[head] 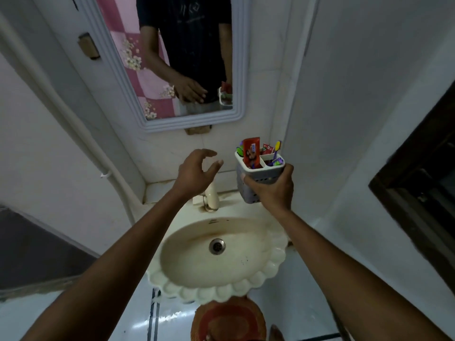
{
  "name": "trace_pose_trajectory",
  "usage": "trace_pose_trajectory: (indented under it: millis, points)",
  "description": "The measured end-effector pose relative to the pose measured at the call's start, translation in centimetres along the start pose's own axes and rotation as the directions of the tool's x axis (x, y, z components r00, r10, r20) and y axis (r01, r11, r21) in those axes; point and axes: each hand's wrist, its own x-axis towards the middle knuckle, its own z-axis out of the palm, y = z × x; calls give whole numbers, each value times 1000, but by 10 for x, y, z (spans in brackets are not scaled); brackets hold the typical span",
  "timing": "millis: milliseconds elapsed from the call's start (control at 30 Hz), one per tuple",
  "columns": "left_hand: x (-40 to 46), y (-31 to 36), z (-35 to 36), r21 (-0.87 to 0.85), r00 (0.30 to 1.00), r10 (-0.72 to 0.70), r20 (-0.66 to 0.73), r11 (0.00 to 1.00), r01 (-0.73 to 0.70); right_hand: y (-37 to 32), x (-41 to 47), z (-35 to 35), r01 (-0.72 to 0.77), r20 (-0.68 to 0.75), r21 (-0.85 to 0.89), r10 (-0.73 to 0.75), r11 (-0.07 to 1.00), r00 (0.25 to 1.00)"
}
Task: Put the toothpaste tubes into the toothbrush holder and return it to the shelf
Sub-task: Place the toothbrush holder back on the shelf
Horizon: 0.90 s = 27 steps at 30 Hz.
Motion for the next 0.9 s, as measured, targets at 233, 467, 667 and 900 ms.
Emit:
trace_pose_trajectory:
  millis: [233,467,667,900]
  points:
    - [15,48,-52,44,975,165,-146,986,-160,-102,13,-42,165,-105,143,-151,976,983]
    - [51,119,-132,71,907,302,-293,953,-295,-220,40,-89,394,-238,246,-339,885,910]
    - [90,189,-202,178,779,472,-412,881,-439,-319,56,-129,523,-331,284,-430,804,840]
    - [131,266,-274,360,604,609,-513,792,-493,-427,83,-171,618,-398,255,-502,743,768]
